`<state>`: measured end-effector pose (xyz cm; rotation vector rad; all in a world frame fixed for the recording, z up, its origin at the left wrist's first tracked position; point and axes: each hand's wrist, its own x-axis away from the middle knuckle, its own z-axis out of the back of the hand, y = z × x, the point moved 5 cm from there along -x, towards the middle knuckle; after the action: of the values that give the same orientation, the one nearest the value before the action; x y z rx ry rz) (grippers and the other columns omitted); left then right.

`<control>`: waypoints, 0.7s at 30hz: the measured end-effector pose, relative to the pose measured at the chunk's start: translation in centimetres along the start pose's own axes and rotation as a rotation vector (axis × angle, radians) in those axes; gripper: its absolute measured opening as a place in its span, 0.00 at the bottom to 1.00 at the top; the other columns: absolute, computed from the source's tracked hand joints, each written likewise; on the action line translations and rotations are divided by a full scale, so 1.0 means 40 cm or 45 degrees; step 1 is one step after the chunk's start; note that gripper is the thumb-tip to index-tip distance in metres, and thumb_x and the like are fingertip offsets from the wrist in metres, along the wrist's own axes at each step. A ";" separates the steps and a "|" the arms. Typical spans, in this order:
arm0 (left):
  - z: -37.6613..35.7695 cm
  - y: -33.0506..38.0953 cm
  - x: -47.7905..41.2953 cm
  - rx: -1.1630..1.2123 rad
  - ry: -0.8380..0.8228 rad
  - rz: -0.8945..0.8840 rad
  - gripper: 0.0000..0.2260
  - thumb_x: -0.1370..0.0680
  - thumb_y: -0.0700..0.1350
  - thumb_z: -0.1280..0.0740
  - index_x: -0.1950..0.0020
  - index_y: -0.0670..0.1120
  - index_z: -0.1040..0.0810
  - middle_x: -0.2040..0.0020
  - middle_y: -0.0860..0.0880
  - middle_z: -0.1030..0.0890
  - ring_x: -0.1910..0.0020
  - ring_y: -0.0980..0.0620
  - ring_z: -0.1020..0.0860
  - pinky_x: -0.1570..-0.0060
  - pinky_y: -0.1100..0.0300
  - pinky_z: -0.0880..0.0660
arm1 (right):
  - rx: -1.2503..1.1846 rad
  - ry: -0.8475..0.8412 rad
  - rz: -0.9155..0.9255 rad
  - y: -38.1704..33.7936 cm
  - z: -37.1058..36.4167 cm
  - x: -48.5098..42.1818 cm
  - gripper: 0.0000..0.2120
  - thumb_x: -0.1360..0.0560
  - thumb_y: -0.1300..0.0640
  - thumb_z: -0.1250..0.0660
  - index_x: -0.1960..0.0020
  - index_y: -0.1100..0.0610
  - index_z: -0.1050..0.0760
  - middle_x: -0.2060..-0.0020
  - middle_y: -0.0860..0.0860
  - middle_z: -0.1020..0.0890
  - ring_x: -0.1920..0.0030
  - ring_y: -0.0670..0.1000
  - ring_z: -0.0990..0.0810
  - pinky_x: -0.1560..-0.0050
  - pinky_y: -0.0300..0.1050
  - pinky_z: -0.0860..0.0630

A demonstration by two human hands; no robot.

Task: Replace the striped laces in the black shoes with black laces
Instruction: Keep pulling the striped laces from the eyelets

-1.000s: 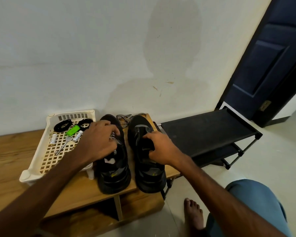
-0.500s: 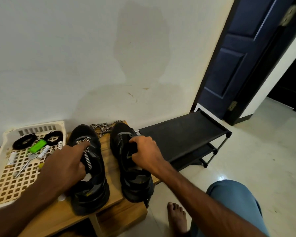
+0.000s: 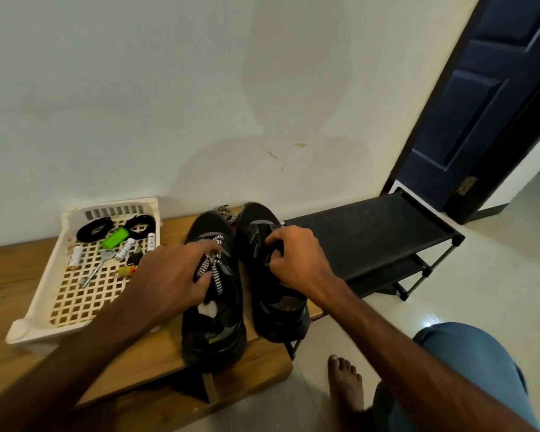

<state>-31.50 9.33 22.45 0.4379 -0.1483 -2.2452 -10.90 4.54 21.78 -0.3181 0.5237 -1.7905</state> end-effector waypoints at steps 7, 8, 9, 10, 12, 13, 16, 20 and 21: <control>0.031 -0.061 -0.013 0.300 0.033 0.133 0.06 0.29 0.54 0.21 0.55 0.55 0.13 0.63 0.58 0.15 0.66 0.63 0.19 0.61 0.60 0.20 | -0.067 0.348 0.456 -0.103 0.039 0.047 0.10 0.23 0.66 0.32 0.44 0.58 0.16 0.46 0.52 0.14 0.45 0.51 0.17 0.45 0.49 0.18; 0.030 -0.064 -0.014 0.339 0.019 0.118 0.04 0.28 0.53 0.21 0.56 0.55 0.13 0.64 0.58 0.15 0.68 0.63 0.18 0.62 0.63 0.21 | -0.073 0.322 0.529 -0.116 0.031 0.051 0.10 0.23 0.66 0.31 0.44 0.59 0.16 0.46 0.52 0.14 0.45 0.51 0.17 0.44 0.50 0.18; 0.027 -0.067 -0.016 0.383 0.003 0.104 0.03 0.28 0.51 0.22 0.57 0.55 0.12 0.65 0.58 0.15 0.69 0.63 0.18 0.63 0.66 0.23 | -0.067 0.288 0.585 -0.126 0.020 0.055 0.09 0.23 0.66 0.31 0.44 0.60 0.16 0.47 0.53 0.14 0.44 0.51 0.17 0.44 0.51 0.18; 0.024 -0.070 -0.019 0.429 -0.018 0.093 0.02 0.27 0.50 0.22 0.56 0.54 0.12 0.66 0.58 0.15 0.69 0.63 0.18 0.64 0.69 0.24 | -0.057 0.249 0.625 -0.135 0.007 0.057 0.09 0.22 0.65 0.32 0.43 0.60 0.17 0.47 0.53 0.15 0.45 0.51 0.18 0.44 0.50 0.19; 0.013 -0.078 -0.024 0.549 -0.072 0.101 0.01 0.25 0.47 0.24 0.55 0.51 0.13 0.66 0.57 0.15 0.69 0.61 0.17 0.63 0.69 0.22 | -0.027 0.171 0.664 -0.146 -0.018 0.059 0.10 0.20 0.61 0.32 0.41 0.59 0.18 0.46 0.52 0.15 0.44 0.50 0.19 0.43 0.49 0.20; 0.009 -0.085 -0.025 0.618 -0.097 0.120 0.01 0.24 0.46 0.25 0.54 0.50 0.14 0.65 0.56 0.15 0.69 0.60 0.17 0.62 0.68 0.20 | -0.004 0.141 0.673 -0.150 -0.031 0.061 0.10 0.20 0.59 0.32 0.40 0.58 0.18 0.45 0.51 0.16 0.44 0.49 0.20 0.43 0.49 0.21; 0.003 -0.103 -0.024 0.754 -0.134 0.170 0.03 0.22 0.46 0.27 0.52 0.48 0.16 0.64 0.55 0.14 0.65 0.57 0.15 0.63 0.67 0.19 | 0.068 0.083 0.649 -0.162 -0.064 0.068 0.15 0.19 0.46 0.32 0.39 0.53 0.20 0.48 0.48 0.17 0.48 0.47 0.21 0.49 0.46 0.21; 0.008 -0.110 -0.018 0.749 -0.066 0.182 0.03 0.22 0.46 0.27 0.53 0.47 0.16 0.63 0.57 0.14 0.64 0.60 0.15 0.62 0.68 0.20 | 0.134 0.054 0.559 -0.171 -0.089 0.064 0.20 0.22 0.40 0.30 0.38 0.52 0.21 0.48 0.47 0.18 0.51 0.46 0.20 0.52 0.44 0.20; 0.011 -0.106 -0.018 0.735 -0.029 0.173 0.03 0.22 0.46 0.27 0.54 0.48 0.17 0.63 0.58 0.14 0.64 0.60 0.15 0.60 0.68 0.20 | 0.130 0.052 0.539 -0.173 -0.091 0.061 0.18 0.22 0.43 0.28 0.38 0.52 0.21 0.47 0.48 0.18 0.51 0.47 0.20 0.52 0.46 0.19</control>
<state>-34.26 12.65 21.99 0.6808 -0.8248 -2.0485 -19.07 4.35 22.00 -0.0895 0.4853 -1.4084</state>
